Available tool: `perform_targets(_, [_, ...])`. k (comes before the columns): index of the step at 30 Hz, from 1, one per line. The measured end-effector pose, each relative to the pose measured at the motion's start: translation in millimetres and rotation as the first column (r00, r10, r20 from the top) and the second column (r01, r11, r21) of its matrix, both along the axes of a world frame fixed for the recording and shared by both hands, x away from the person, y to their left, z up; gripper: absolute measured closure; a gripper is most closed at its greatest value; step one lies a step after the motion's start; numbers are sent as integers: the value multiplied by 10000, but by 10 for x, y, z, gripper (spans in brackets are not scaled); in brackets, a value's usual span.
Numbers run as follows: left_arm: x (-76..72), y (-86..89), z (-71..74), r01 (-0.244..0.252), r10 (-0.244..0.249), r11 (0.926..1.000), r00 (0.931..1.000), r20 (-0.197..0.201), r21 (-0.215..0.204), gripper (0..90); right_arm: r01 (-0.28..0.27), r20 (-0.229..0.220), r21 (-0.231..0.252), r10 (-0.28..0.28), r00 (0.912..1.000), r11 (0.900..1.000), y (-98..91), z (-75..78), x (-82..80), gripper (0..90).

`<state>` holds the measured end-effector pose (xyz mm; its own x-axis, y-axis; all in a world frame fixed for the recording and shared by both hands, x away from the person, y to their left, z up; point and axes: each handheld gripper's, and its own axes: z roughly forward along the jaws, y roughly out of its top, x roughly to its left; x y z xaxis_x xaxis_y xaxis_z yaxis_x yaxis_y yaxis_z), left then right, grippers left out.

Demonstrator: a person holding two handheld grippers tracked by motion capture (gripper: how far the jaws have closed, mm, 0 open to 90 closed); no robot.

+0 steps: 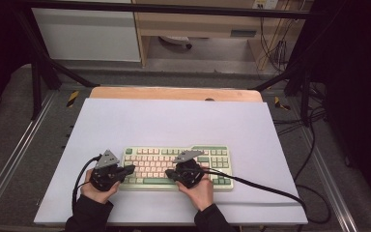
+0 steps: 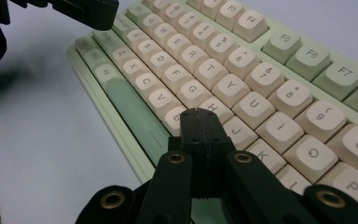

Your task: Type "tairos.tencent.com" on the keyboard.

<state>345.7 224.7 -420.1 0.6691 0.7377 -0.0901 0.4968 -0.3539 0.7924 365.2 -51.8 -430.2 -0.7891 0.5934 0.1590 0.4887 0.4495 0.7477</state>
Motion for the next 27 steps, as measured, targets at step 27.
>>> perform_targets(27, [-6,-24,10,122,-122,9999,9999,17,-19,899,254,276,-82,-252,9993,9996,-225,136,-45,900])
